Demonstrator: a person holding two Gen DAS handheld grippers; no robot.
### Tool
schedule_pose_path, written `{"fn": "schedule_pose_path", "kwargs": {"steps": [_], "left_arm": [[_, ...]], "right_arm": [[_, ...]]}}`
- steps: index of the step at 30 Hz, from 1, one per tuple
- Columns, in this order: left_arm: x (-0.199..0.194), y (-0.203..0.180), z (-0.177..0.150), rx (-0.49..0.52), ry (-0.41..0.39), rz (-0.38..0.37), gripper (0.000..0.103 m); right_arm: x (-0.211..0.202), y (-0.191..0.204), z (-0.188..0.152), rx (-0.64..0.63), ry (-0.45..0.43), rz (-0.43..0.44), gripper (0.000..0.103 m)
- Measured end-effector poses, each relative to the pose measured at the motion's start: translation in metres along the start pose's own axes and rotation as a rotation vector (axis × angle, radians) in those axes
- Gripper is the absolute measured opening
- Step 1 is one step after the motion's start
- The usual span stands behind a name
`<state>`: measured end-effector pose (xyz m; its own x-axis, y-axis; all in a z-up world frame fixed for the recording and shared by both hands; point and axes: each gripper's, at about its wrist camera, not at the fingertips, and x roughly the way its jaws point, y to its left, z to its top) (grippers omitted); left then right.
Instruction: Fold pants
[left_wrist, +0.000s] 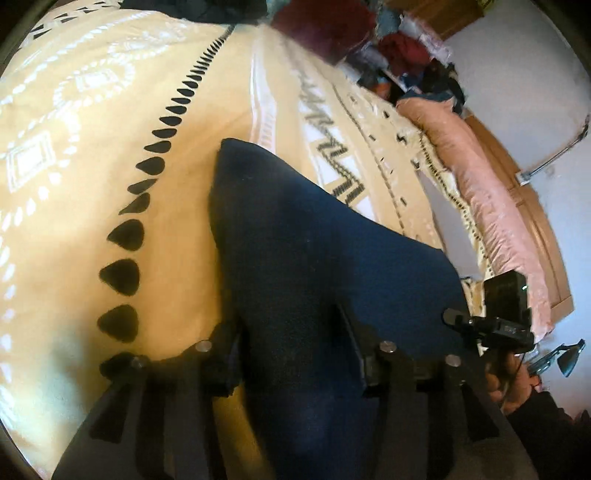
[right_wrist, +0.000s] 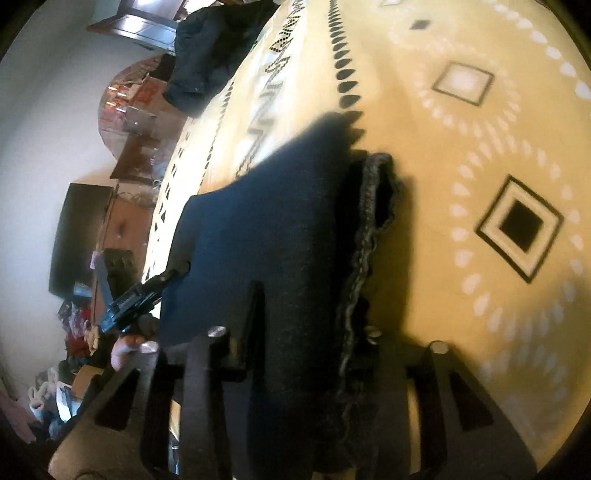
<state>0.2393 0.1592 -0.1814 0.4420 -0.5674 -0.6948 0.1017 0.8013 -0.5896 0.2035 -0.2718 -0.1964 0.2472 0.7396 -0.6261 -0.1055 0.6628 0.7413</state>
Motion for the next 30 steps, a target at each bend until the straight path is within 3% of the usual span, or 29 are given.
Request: {"fn": "schedule_pose_path", "kwargs": {"steps": [3,5,8,10,12,14,16,17,19,20,22,24,26,28,30], "left_arm": [[-0.023,0.001,-0.011,0.0,-0.053,0.041,0.05],[-0.045,-0.012,-0.022,0.066,-0.095,0.064,0.05],[-0.072,-0.047,-0.049,0.179,-0.137,-0.017,0.05],[-0.075,-0.072,-0.076,0.256,-0.106,-0.112,0.05],[-0.058,-0.084,-0.098,0.31,-0.029,-0.141,0.05],[-0.04,-0.083,-0.111,0.326,0.021,-0.07,0.046],[-0.039,-0.075,-0.115,0.314,0.009,-0.052,0.039],[-0.046,-0.071,-0.112,0.28,0.001,-0.047,0.037],[-0.067,-0.065,-0.11,0.251,-0.05,0.0,0.039],[-0.082,-0.061,-0.111,0.243,-0.086,0.059,0.05],[-0.108,-0.06,-0.12,0.244,-0.13,0.209,0.055],[-0.122,-0.064,-0.129,0.24,-0.154,0.27,0.062],[-0.127,-0.074,-0.15,0.227,-0.185,0.352,0.078],[-0.129,-0.073,-0.169,0.242,-0.201,0.422,0.081],[-0.107,-0.079,-0.187,0.22,-0.186,0.495,0.082]], "right_arm": [[-0.02,0.007,-0.007,-0.038,-0.041,-0.02,0.042],[-0.044,0.02,-0.017,-0.092,-0.112,-0.062,0.042],[-0.072,0.054,-0.052,-0.221,-0.201,-0.073,0.041],[-0.067,0.072,-0.077,-0.314,-0.167,-0.056,0.039],[-0.05,0.078,-0.099,-0.361,-0.102,-0.047,0.039],[-0.026,0.067,-0.109,-0.364,-0.021,-0.086,0.039],[-0.022,0.058,-0.109,-0.366,-0.01,-0.097,0.028],[-0.028,0.056,-0.107,-0.351,-0.02,-0.111,0.027],[-0.049,0.064,-0.105,-0.344,-0.07,-0.143,0.034],[-0.067,0.071,-0.109,-0.373,-0.107,-0.194,0.038],[-0.088,0.082,-0.12,-0.426,-0.158,-0.331,0.078],[-0.102,0.086,-0.14,-0.457,-0.201,-0.46,0.1],[-0.106,0.079,-0.162,-0.464,-0.212,-0.606,0.101],[-0.101,0.057,-0.172,-0.415,-0.17,-0.669,0.1],[-0.09,0.042,-0.175,-0.339,-0.125,-0.68,0.1]]}}
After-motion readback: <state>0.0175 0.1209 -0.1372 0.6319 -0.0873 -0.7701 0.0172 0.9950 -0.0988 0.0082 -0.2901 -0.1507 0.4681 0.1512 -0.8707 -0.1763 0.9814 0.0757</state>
